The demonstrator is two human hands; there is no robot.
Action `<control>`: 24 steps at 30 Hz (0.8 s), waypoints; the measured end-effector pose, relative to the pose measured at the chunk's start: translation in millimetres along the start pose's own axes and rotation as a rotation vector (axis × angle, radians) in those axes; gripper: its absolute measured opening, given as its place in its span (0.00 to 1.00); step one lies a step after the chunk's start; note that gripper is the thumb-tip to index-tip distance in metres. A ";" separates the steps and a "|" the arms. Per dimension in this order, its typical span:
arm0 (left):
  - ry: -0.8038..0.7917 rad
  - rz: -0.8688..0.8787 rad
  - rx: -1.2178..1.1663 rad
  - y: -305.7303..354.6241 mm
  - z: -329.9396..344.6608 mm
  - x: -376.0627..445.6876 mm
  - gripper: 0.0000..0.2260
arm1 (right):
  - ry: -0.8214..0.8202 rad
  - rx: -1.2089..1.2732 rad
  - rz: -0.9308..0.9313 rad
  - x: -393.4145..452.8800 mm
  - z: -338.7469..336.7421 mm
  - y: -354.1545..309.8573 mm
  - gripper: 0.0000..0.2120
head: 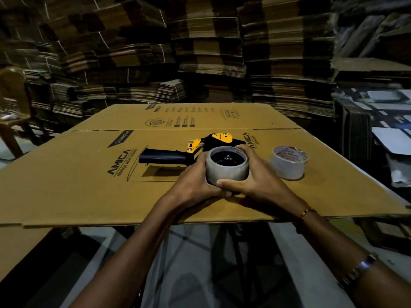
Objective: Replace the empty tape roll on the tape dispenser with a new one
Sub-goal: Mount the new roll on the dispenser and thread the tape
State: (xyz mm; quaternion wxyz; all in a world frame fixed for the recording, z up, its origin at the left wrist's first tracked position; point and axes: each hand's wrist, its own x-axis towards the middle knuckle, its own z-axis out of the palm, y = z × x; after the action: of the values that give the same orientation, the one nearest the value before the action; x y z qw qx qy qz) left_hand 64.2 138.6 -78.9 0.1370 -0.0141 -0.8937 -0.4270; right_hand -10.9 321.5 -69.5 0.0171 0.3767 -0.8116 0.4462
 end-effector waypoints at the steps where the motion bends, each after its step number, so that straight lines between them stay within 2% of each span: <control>1: 0.004 0.006 0.002 0.4 0.4 -0.5 0.49 | 0.000 -0.015 -0.016 -0.8 0.7 0.4 0.41; 10: 0.043 -0.004 0.026 0.7 2.1 0.7 0.45 | -0.078 0.109 0.047 0.1 -3.8 3.6 0.39; 14: -0.008 0.006 -0.026 0.5 0.1 0.3 0.44 | -0.084 0.221 0.085 1.0 -1.9 6.4 0.35; 20: 0.018 -0.023 -0.144 2.5 -1.6 -1.9 0.41 | -0.077 0.367 0.170 5.3 -0.5 13.1 0.42; 24: 0.001 -0.019 -0.126 0.2 -4.1 -1.0 0.38 | -0.095 0.319 0.134 6.9 -2.9 14.7 0.33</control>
State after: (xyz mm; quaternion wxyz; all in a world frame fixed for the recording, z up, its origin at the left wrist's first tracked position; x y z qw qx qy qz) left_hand 66.2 135.7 -76.5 0.1322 -0.0138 -0.8650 -0.4838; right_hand -25.9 324.2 -75.7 -0.1110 0.3402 -0.7537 0.5512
